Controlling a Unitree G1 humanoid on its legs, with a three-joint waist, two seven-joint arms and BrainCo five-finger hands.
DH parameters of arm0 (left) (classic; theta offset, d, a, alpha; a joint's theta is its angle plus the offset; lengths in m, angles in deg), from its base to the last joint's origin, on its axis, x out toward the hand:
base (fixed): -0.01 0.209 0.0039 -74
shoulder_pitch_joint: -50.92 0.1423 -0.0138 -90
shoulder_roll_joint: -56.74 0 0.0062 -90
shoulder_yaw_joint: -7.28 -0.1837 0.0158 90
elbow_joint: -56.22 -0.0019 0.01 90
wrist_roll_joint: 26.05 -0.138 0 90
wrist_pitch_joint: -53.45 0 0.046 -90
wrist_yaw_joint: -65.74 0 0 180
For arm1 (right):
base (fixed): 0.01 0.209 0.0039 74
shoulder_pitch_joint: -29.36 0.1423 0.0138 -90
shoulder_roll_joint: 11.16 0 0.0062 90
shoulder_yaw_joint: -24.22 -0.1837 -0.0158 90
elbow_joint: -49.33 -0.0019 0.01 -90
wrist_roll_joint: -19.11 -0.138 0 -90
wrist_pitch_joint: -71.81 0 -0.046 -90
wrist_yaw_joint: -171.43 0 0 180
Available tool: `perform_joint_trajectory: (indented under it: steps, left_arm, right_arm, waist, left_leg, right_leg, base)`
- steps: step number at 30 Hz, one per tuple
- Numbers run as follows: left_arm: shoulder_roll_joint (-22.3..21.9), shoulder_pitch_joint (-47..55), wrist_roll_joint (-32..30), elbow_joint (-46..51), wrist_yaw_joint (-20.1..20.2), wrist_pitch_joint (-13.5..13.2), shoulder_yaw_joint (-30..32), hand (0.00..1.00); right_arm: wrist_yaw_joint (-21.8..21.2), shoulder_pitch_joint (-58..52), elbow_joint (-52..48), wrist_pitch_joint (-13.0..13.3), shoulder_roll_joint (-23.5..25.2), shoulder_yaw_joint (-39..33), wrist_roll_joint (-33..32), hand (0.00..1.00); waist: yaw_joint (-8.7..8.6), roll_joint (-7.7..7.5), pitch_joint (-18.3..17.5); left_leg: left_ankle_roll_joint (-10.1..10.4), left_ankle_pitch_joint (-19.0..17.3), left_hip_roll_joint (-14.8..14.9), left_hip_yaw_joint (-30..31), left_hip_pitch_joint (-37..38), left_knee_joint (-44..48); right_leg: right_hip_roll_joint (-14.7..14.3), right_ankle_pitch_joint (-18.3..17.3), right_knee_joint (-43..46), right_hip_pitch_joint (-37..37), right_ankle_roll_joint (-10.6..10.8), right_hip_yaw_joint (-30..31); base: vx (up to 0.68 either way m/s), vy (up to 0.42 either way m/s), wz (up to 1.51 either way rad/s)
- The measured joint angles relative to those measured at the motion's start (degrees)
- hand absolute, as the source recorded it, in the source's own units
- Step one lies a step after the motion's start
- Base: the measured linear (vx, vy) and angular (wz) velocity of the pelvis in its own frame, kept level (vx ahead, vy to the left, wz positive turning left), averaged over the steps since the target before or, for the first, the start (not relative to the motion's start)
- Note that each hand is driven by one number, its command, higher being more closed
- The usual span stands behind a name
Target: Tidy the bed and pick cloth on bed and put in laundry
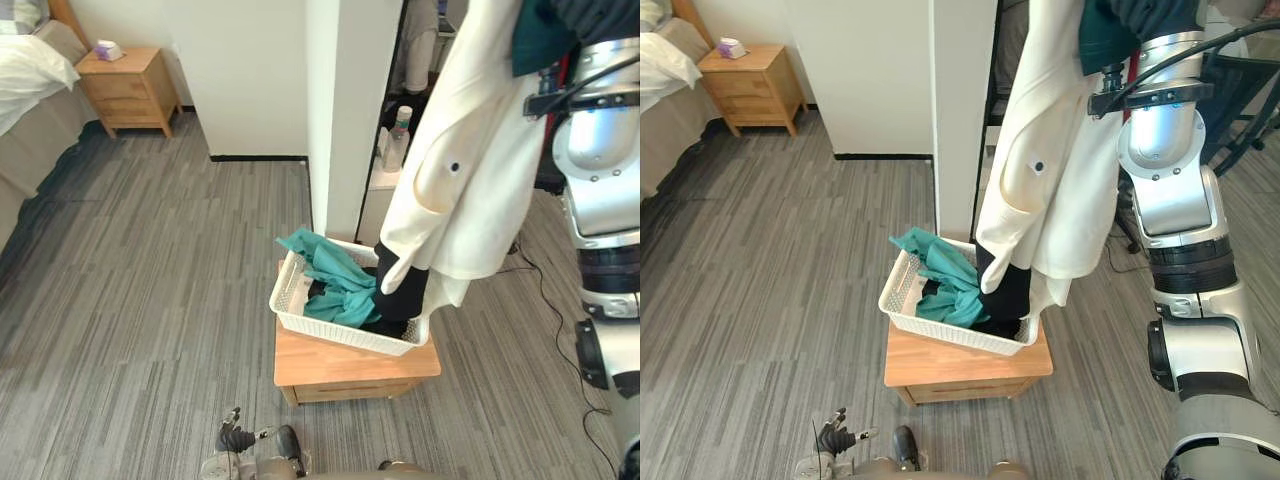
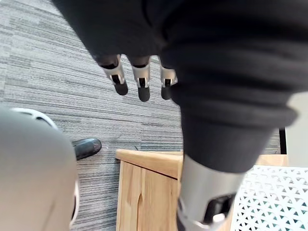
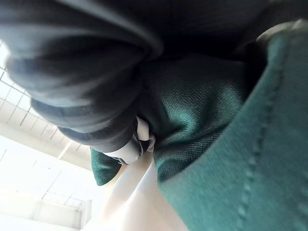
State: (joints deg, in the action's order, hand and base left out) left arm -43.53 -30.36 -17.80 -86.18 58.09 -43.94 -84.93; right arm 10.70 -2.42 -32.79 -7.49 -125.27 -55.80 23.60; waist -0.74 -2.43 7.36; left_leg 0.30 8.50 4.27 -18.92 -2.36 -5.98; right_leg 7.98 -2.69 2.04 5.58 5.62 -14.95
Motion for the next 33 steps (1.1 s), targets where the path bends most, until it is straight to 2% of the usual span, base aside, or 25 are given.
perform_joint_trajectory:
  steps: [1,2,3,4,5,6,7,9,11,14,17,19,20,21,23,25,27,33]
  left_arm:
    - [0.0,0.0,0.0,0.0,0.0,0.0,-0.1,0.0]
    - [0.3,-0.1,0.0,0.0,0.0,0.0,-0.1,0.0]
    - [1.2,-0.5,0.0,-0.2,0.0,0.0,-0.1,0.0]
    - [1.6,-2.1,0.0,-0.7,0.0,0.0,-0.1,0.0]
    - [1.0,-1.9,0.0,-1.7,-0.1,0.5,-0.7,0.0]
    - [0.8,-2.1,0.0,-1.7,-0.1,0.6,-1.1,0.0]
    - [1.3,-2.5,0.1,-1.6,0.0,-0.1,-1.8,0.0]
    - [1.3,-3.4,0.1,-1.6,0.0,-0.3,-1.8,0.0]
    - [1.1,-4.4,0.9,-1.0,0.0,-0.7,-1.7,0.0]
    - [0.6,-5.9,1.4,0.0,0.0,-0.8,-1.7,0.0]
    - [0.6,-6.7,1.8,0.9,0.0,-1.9,-1.8,0.0]
    - [0.6,-7.4,2.2,1.0,-0.1,-2.0,-2.1,0.0]
    - [0.6,-7.6,2.3,1.0,-0.1,-2.0,-2.2,0.0]
    - [0.4,-7.9,2.3,1.2,-0.1,-2.0,-2.2,0.0]
    - [0.5,-8.6,2.3,1.1,-0.1,-2.0,-2.5,0.0]
    - [0.5,-9.0,2.3,1.2,-0.1,-2.0,-2.7,0.0]
    - [0.5,-10.0,2.2,1.3,-0.2,-2.0,-3.2,0.0]
    - [0.5,-10.7,-0.1,2.4,-1.0,-2.0,-5.3,0.0]
  right_arm:
    - [-0.3,0.3,0.4,0.0,0.0,0.1,0.0,1.0]
    - [-0.5,0.3,0.2,0.1,0.1,0.1,-0.1,1.0]
    - [-0.5,0.3,0.2,0.1,0.4,0.2,-0.1,1.0]
    - [-0.6,0.3,0.2,0.0,1.3,0.2,-0.1,1.0]
    - [-0.8,0.3,0.1,0.0,2.9,0.6,-0.1,1.0]
    - [-0.6,0.3,0.1,0.1,3.9,0.6,-0.2,1.0]
    - [-0.6,0.7,2.6,-0.2,6.4,1.7,-0.1,1.0]
    - [-0.8,2.5,6.9,-1.5,7.9,3.1,0.4,1.0]
    - [-0.9,5.2,11.6,-3.0,9.3,4.0,0.6,1.0]
    - [-0.9,8.2,14.9,-3.8,10.6,4.1,0.6,1.0]
    - [-0.9,8.7,16.3,-4.8,12.0,4.1,0.7,1.0]
    - [-0.9,8.7,16.7,-5.0,14.2,4.1,0.7,1.0]
    - [-1.0,8.7,17.0,-5.0,15.0,4.1,0.8,1.0]
    - [-1.0,8.5,18.3,-5.0,16.0,4.1,0.8,1.0]
    - [-1.0,6.3,19.1,-5.1,17.6,3.6,0.9,1.0]
    - [-1.0,3.0,20.5,-5.1,19.8,2.6,0.9,1.0]
    - [-1.0,-0.7,24.5,-5.7,22.8,1.8,1.0,1.0]
    - [-1.7,-6.7,29.4,-6.8,24.0,0.8,2.9,1.0]
  waist:
    - [0.02,0.09,0.0]
    - [0.09,-0.36,-0.2]
    - [0.13,-1.65,-0.2]
    - [1.0,-2.2,-0.3]
    - [1.56,-0.5,-0.8]
    - [0.95,-0.63,-0.6]
    - [1.47,-1.13,-0.3]
    - [1.67,-1.21,0.9]
    - [2.06,-0.47,3.0]
    - [3.58,1.17,5.4]
    - [4.61,1.36,7.5]
    - [4.63,1.79,8.6]
    - [4.63,1.92,9.2]
    - [4.68,2.33,10.2]
    - [4.69,2.38,10.8]
    - [4.74,2.39,11.4]
    - [4.77,2.65,12.4]
    - [4.61,3.97,14.3]
  left_leg:
    - [0.1,-0.1,0.2,0.0,-0.3,0.0]
    - [2.7,-1.9,0.3,-0.4,-1.3,0.0]
    - [2.5,-1.8,-0.2,-1.0,-1.8,0.4]
    - [0.9,-0.9,-0.5,-1.0,-2.3,2.4]
    - [1.1,-0.8,0.7,-0.5,-1.9,0.6]
    - [-0.2,0.3,0.4,-0.4,-2.5,0.0]
    - [-0.1,0.6,0.3,-0.2,-4.2,0.0]
    - [0.1,0.8,0.1,0.4,-5.9,0.0]
    - [0.1,0.8,-0.2,1.4,-8.3,0.0]
    - [0.2,0.9,-0.2,1.8,-12.3,0.0]
    - [0.9,1.3,-0.2,1.9,-14.3,0.0]
    - [1.7,1.9,-0.3,1.9,-15.6,0.0]
    - [2.0,2.4,-0.3,1.9,-15.9,0.0]
    - [1.3,4.0,-0.2,1.9,-16.0,0.0]
    - [1.0,4.2,-0.5,2.2,-16.6,0.1]
    - [-0.2,5.2,-0.9,2.6,-17.2,0.4]
    - [-0.2,5.2,-1.3,3.2,-17.2,0.4]
    - [-0.2,5.2,-1.3,3.3,-17.2,0.4]
  right_leg:
    - [-0.2,0.0,-0.1,-0.1,0.0,-0.3]
    - [0.0,0.2,-0.5,-1.2,-0.3,-0.6]
    - [0.7,0.2,-1.1,-1.9,-0.4,-0.3]
    - [1.2,0.3,-1.7,-3.0,-0.5,0.4]
    - [-0.4,0.7,-2.5,-3.4,-0.6,0.7]
    - [-0.7,1.8,-2.7,-3.9,-0.6,0.7]
    - [-0.2,3.4,-3.2,-5.9,-0.6,0.5]
    - [0.0,4.1,-3.2,-6.9,-0.5,-1.0]
    - [0.2,4.7,-2.2,-8.8,-0.5,-2.5]
    - [0.3,4.7,-0.4,-12.8,-0.5,-4.0]
    - [1.0,4.7,1.1,-15.1,-0.5,-4.5]
    - [1.1,4.8,1.7,-16.6,-0.6,-4.9]
    - [1.1,4.7,2.0,-17.0,-0.4,-5.0]
    - [1.2,4.5,2.2,-16.9,-0.3,-5.1]
    - [1.4,3.7,3.3,-17.6,0.1,-5.3]
    - [2.2,2.8,4.7,-18.4,0.2,-5.6]
    - [2.5,1.4,6.5,-18.8,0.1,-6.2]
    - [3.5,-0.8,10.1,-20.1,-0.2,-6.5]
  base:
    - [-0.17,0.078,0.15]
    - [-0.1,0.071,0.1]
    - [-0.06,0.055,-0.12]
    - [0.05,0.0,-0.36]
    - [0.05,-0.021,-0.29]
    - [0.03,0.029,-0.11]
    - [-0.02,0.059,0.09]
    - [-0.03,0.056,0.36]
    - [-0.05,0.045,0.58]
    - [-0.04,0.039,0.39]
    - [0.0,0.017,0.11]
    - [0.05,0.018,0.0]
    - [0.05,0.014,0.03]
    - [0.07,0.018,0.02]
    - [0.11,0.01,0.15]
    - [0.14,-0.001,0.21]
    - [0.12,-0.022,0.16]
    - [0.05,-0.016,0.04]
